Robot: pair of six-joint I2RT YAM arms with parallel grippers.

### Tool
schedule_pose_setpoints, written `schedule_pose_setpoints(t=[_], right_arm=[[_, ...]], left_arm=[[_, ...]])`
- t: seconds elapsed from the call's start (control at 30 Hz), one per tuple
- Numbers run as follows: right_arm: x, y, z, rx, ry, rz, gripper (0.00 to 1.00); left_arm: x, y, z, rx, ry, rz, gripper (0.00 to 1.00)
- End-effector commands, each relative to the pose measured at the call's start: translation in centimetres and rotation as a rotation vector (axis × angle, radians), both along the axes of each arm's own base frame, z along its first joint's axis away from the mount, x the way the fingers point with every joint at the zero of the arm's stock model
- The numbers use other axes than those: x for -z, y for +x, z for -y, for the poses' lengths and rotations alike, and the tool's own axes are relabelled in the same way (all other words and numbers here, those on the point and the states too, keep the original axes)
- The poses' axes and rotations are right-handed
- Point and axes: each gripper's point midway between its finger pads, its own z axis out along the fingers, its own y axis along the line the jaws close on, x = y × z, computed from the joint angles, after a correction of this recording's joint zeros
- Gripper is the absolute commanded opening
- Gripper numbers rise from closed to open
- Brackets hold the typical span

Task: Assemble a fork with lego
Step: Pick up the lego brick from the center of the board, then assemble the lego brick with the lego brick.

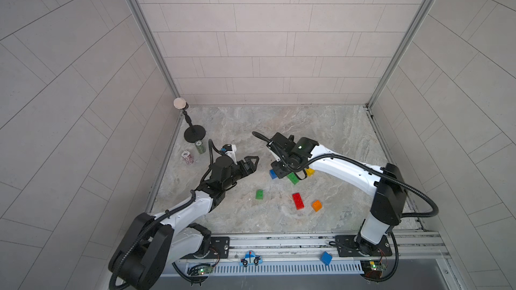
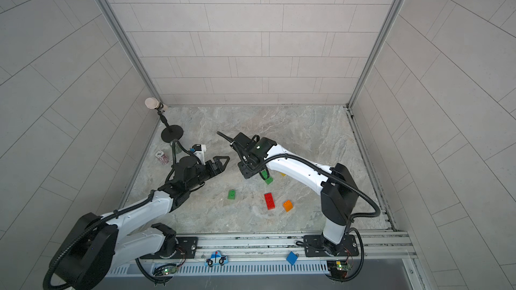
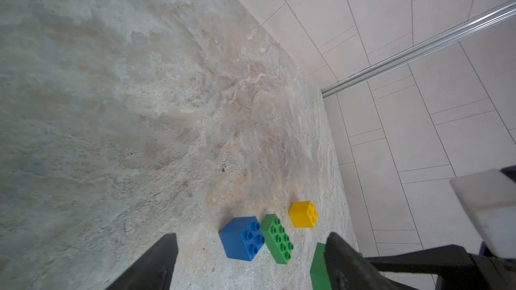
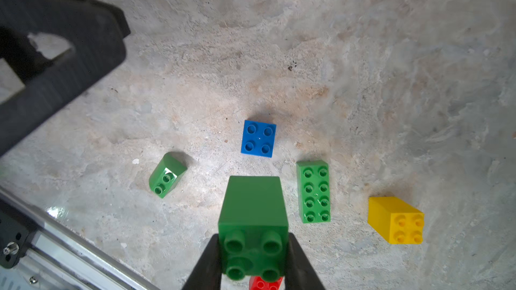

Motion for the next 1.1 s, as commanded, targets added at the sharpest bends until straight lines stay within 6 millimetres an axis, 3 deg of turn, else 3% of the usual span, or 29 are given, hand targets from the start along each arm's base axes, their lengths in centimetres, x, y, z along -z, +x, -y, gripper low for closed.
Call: schedule_pose_setpoints(t=[0.0,0.3,0.77,1.07], right_arm=[[0.3,0.1,0.4,0.087,-0.063,-0.031,0.17],[2.1,1.5,-1.6,0.118,-0.086,-0.103,0.15],[4.2,2.1,-0.7,0.132,-0.124,-0.175,0.10],[5.1,2.6,-0.6,0.146,-0.116,-0.194,0.10]], left_arm=[[-1.0,0.3,0.2,0.018,-0.092,0.016,0.87],[0.6,0.7,-0.2,0.042,-0.123,-0.017,0.89],[2.5,0.9,1.0,0.108,-0.133,-0.049,0.92],[2.5,1.0,1.1,0.117,-0.132,-0.049,0.92]])
